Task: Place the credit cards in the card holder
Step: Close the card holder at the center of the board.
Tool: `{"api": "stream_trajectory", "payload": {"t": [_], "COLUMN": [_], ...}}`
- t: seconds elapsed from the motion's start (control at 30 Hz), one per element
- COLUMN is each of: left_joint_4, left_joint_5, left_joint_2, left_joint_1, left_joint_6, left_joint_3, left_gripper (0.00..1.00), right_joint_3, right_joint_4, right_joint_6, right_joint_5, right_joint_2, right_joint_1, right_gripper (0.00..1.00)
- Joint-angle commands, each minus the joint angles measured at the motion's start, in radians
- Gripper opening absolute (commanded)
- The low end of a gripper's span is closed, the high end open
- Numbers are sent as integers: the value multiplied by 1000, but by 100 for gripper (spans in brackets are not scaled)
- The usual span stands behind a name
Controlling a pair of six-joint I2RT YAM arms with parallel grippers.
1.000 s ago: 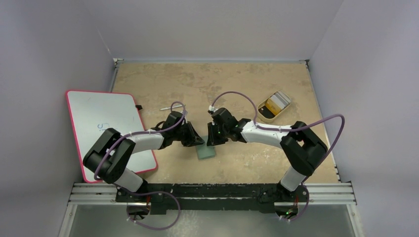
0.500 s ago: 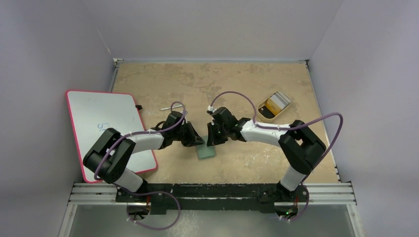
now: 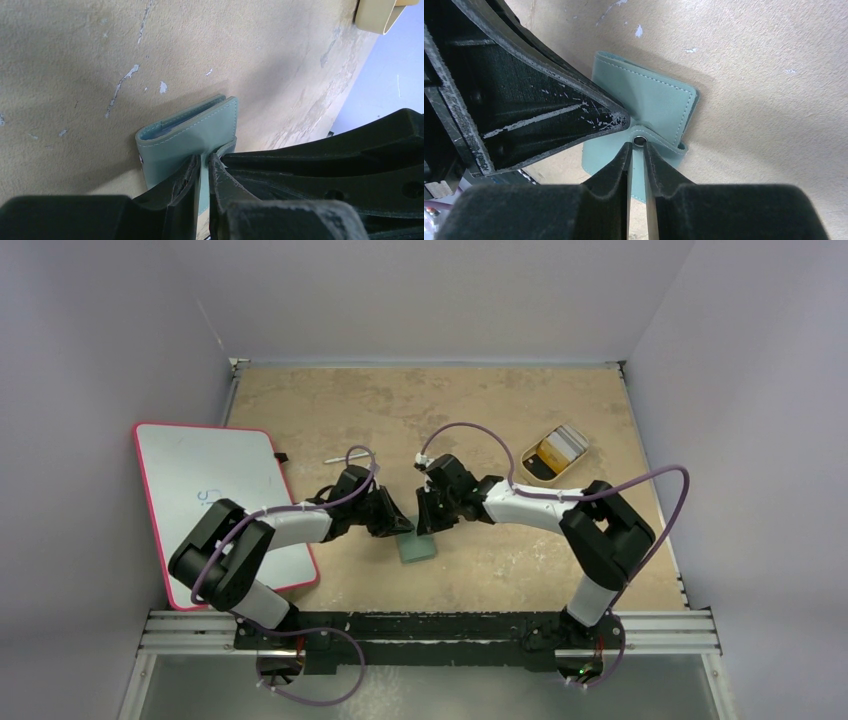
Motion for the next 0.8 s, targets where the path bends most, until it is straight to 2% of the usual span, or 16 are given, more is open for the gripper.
{"api": "stream_trajectory", "payload": {"t": [0.0, 0.23, 0.33, 0.77], "left_joint_4": [-7, -35, -30, -25], "left_joint_5": [-51, -58, -44, -45], "left_joint_2": [26, -2, 1, 1], "left_joint_1": [-7, -7, -7, -7], "left_joint_6": [16, 22, 17, 18], "left_joint_3": [20, 38, 37, 31], "left_gripper": [11, 11, 11, 11], "right_joint_3": [47, 74, 72, 102], "right_joint_4": [-53, -108, -99, -64], "right_joint_6": [-28, -22, 0, 8], "right_joint_5": [-3, -3, 26, 23], "right_joint_2": [-9, -64, -67, 14], "right_joint_1": [5, 6, 4, 4], "right_gripper": [15, 15, 18, 24]}}
